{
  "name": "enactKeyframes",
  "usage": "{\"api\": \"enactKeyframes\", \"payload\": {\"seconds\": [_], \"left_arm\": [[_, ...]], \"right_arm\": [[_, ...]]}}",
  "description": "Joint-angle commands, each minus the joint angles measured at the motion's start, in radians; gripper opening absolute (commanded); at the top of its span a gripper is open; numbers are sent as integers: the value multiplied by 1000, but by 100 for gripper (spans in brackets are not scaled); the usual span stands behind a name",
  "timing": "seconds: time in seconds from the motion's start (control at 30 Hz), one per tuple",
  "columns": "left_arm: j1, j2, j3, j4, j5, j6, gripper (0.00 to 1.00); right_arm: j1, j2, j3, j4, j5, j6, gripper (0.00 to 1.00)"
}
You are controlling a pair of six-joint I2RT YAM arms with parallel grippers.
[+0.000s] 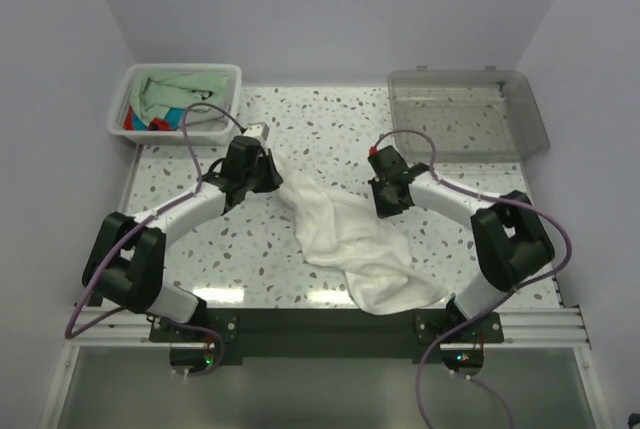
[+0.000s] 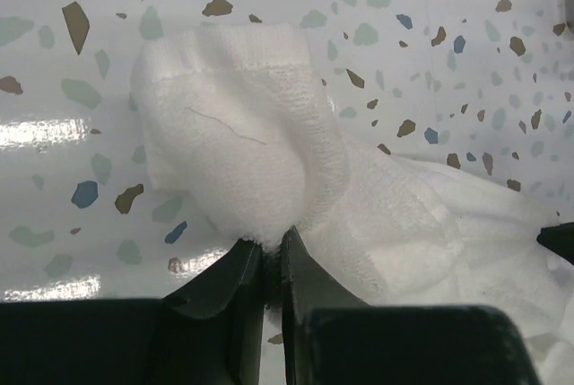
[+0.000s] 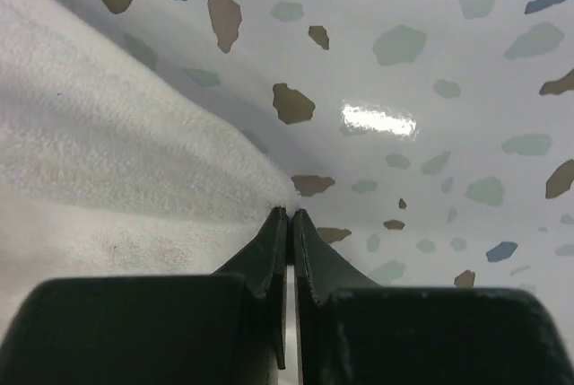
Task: Fold and stack the towels
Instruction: Flatten out the crumpled towel
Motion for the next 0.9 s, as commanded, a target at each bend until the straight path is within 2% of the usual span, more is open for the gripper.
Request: {"api": "enactKeyframes", "payload": {"seconds": [0.0,0.13,0.2,0.3,0.37,0.43,0.5,0.53,0.57,0.63,0.67,0.73,0.87], "left_arm": [[8,-13,-42,31,-4,-16,0],[28,-50,-197,17,-113,-131,3],[56,-79,-279,13,-122,-165,7],[67,-183,-343,-45,-159,-205,17],[67,-284,-360,-96,-205,-220,28],[67,-382,-385,-168,-233,-245,31],[67,-436,-399,-226,-231,-260,42],[67,-474,-396,-237,-228,-266,47],[65,-488,-390,-251,-221,-268,57],[61,-496,-336,-274,-187,-268,68],[56,-486,-312,-276,-184,-265,78],[22,-409,-198,-317,-199,-247,82],[-79,-221,29,-377,-260,-228,79]], "right_arm": [[15,-94,-46,-19,9,68,0],[17,-142,-129,18,-38,102,0],[18,-168,-147,32,-63,108,0],[20,-206,-172,21,-64,104,0],[20,-220,-172,3,-63,98,0],[24,-240,-171,-8,-67,87,0],[35,-252,-169,-25,-55,79,2],[38,-254,-167,-30,-55,76,2],[43,-252,-167,-34,-55,72,3],[51,-254,-167,-36,-52,67,4],[60,-254,-167,-34,-47,65,4],[67,-249,-163,-33,-34,61,5],[71,-240,-157,-33,-11,50,5]]}}
